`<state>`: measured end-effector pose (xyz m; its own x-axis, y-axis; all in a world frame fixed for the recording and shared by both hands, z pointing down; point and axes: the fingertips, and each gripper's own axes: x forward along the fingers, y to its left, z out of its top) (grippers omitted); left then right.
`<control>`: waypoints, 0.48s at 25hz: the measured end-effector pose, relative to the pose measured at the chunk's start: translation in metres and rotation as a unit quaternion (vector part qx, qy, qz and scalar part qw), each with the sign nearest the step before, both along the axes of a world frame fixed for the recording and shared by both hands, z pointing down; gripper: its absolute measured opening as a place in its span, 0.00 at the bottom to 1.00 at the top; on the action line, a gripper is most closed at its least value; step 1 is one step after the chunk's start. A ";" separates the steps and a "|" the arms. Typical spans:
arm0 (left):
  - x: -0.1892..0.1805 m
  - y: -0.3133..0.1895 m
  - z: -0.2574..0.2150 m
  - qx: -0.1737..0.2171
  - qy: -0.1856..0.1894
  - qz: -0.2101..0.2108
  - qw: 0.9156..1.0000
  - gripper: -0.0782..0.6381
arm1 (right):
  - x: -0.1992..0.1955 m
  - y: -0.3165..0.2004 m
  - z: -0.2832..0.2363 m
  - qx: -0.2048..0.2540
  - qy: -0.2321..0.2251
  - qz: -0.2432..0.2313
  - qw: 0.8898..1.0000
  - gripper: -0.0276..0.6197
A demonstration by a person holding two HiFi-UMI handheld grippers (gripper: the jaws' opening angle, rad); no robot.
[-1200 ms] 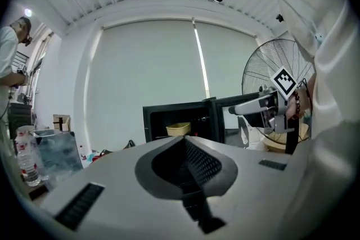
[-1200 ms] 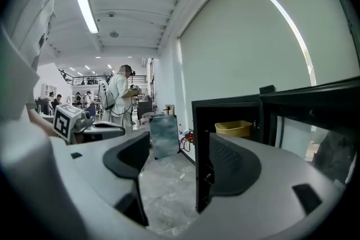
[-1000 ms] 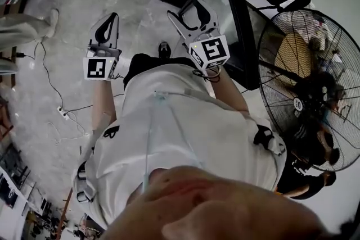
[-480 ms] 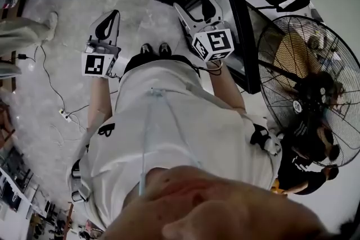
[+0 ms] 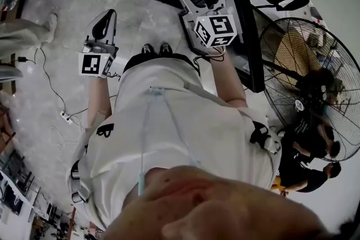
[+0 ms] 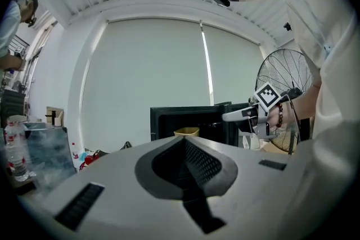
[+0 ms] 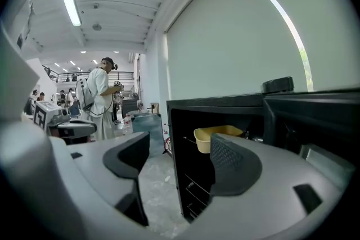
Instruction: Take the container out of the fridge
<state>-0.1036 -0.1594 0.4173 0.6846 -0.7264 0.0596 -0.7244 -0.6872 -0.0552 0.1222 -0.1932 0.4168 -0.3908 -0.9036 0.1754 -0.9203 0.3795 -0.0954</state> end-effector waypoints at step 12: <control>-0.029 0.002 0.004 -0.009 0.000 -0.032 0.999 0.12 | -0.013 -0.058 0.026 -0.013 0.181 -0.024 0.983 0.56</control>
